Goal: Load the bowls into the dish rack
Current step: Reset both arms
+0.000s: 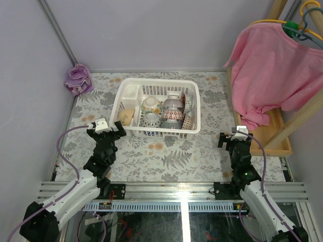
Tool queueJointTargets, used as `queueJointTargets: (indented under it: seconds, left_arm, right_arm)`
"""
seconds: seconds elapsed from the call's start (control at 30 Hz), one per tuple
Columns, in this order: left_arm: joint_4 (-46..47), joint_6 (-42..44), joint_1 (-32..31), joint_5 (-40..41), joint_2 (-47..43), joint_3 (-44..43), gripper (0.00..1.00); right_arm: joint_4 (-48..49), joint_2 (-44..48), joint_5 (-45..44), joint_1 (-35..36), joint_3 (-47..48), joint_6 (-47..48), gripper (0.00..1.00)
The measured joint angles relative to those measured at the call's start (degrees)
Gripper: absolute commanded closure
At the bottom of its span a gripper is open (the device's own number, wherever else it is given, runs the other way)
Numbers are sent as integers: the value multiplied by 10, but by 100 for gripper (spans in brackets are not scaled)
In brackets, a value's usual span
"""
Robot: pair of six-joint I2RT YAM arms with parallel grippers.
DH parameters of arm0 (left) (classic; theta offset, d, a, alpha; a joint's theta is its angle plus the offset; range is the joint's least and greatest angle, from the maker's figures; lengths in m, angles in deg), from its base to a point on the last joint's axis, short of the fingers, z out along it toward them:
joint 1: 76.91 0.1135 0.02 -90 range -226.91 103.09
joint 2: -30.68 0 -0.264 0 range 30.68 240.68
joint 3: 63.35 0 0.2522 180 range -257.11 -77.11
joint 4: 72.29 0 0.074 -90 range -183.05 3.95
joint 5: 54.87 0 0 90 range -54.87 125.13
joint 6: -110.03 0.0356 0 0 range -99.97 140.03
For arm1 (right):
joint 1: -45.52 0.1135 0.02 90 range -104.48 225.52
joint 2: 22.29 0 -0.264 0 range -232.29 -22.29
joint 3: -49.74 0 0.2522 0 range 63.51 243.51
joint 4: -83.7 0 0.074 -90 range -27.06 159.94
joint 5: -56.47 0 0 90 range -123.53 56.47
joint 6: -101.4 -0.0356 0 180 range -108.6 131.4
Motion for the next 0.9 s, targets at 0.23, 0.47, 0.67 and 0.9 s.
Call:
queueJointTargets:
  seconds: [0.23, 0.47, 0.67, 0.9]
  left_arm:
    - [-19, 3, -2, -1, -21, -2, 0]
    - [-5, 12, 18, -39, -33, 14, 0]
    - [8, -4, 34, -33, -5, 4, 0]
    - [2, 6, 17, -35, -24, 14, 0]
  right_arm:
    - [0, 0, 0, 0, 0, 0, 1]
    - [0, 0, 1, 0, 0, 0, 1]
    - [0, 0, 1, 0, 0, 2, 1]
    - [0, -1, 1, 0, 0, 2, 1]
